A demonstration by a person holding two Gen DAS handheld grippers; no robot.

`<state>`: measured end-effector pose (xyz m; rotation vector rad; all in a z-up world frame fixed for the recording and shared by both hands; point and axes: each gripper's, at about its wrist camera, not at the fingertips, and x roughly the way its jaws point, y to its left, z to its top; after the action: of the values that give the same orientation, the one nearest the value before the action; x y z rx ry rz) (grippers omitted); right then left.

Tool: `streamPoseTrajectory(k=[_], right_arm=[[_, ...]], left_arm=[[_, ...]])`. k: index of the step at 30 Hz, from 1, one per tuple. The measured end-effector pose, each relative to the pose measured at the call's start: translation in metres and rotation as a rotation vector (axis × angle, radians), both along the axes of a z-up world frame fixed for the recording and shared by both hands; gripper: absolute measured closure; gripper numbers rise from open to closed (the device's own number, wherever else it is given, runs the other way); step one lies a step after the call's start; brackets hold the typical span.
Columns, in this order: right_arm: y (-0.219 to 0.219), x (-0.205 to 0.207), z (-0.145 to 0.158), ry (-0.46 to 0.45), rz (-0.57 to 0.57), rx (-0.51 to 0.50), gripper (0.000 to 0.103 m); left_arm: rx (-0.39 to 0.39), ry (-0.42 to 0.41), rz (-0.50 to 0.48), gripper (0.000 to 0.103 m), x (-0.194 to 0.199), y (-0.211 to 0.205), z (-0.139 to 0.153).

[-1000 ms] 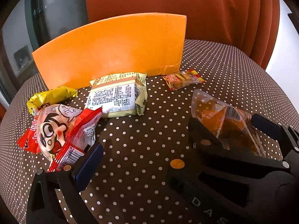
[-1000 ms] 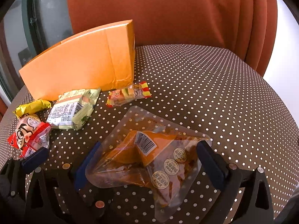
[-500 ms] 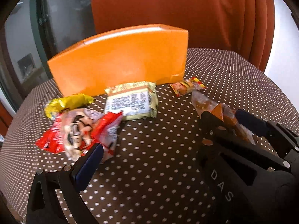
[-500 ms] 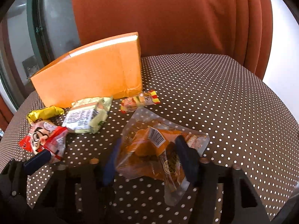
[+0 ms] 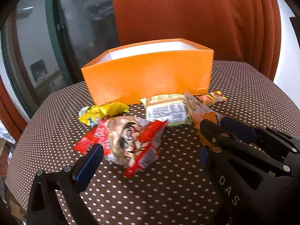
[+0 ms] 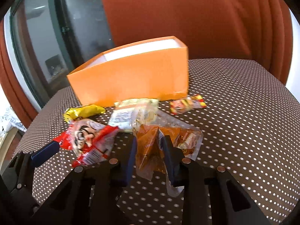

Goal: Organize snacks
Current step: 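Grasp the red cartoon-face snack bag with the left tool while the right tool holds its bag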

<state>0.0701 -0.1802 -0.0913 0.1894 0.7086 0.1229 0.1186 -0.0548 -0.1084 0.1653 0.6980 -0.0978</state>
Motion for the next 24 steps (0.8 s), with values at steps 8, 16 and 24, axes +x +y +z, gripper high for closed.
streamPoseTrajectory(k=[8,16,24], right_arm=[[0.024,0.015,0.004,0.002,0.054,0.019,0.068],[0.037,0.026,0.006,-0.047,0.013,-0.052,0.022],[0.025,0.041,-0.003,0.01,-0.058,-0.061,0.01]], left_arm=[[0.056,0.002,0.051,0.0,0.036,0.024,-0.005],[0.019,0.004,0.019,0.0,0.064,0.038,-0.012],[-0.112,0.107,-0.028,0.0,0.082,0.045,-0.029]])
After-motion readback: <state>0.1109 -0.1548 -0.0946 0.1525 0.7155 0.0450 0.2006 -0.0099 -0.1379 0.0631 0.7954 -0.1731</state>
